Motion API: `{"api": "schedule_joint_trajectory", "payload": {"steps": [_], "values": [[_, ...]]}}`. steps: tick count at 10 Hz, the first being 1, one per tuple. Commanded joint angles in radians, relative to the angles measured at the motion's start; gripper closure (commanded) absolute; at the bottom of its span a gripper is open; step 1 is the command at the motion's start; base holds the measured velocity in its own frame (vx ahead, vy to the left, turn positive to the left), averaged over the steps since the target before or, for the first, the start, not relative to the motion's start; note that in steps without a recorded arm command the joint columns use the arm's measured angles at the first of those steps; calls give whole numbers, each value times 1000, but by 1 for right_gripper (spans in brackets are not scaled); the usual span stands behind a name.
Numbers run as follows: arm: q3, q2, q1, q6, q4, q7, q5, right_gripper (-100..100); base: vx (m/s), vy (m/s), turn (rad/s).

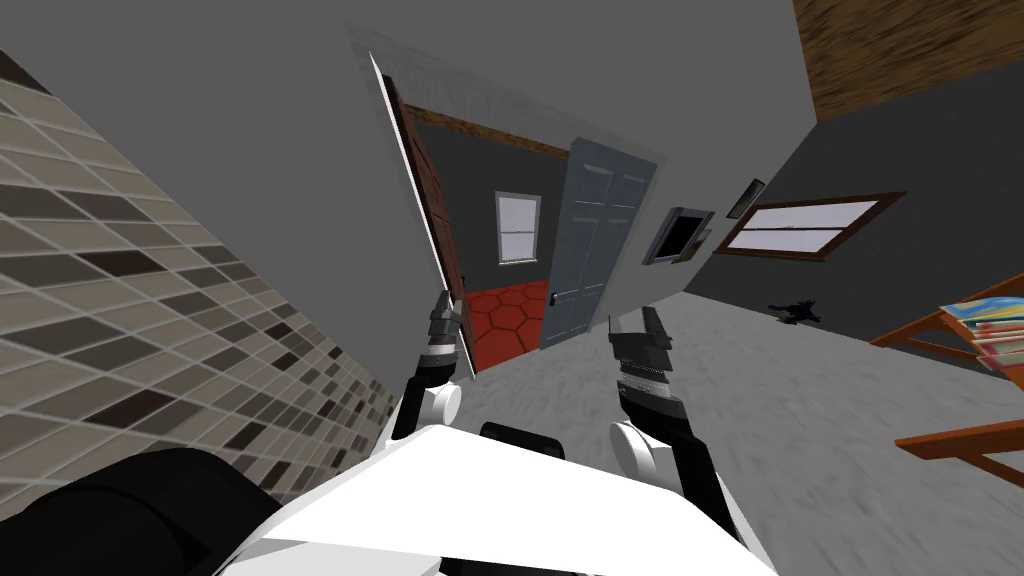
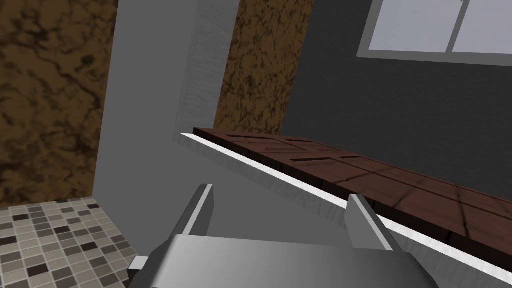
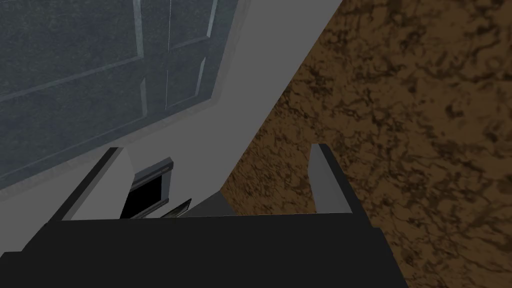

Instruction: Push the door open

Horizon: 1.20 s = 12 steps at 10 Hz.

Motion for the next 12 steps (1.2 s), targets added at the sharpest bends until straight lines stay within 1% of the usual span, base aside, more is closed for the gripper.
{"api": "schedule_joint_trajectory", "payload": {"steps": [1,2,4,5,6,7,8,9,12], "values": [[4,-5,-5,-8,29,0,2,-100,161,-72,65],[7,-9,-8,-14,49,1,3,-100,158,-43,75],[11,-13,-12,-21,72,1,4,-100,112,-29,33],[15,-17,-17,-29,101,1,6,-100,108,-36,58],[17,-19,-19,-33,116,1,7,-100,119,-56,68],[22,-24,-25,-43,150,2,9,-100,154,-90,82],[25,-26,-28,-48,169,2,10,-100,150,-88,82],[31,-30,-34,-59,207,2,12,-100,170,-82,83],[40,-37,-45,-77,270,3,15,-100,109,-72,70]]}}
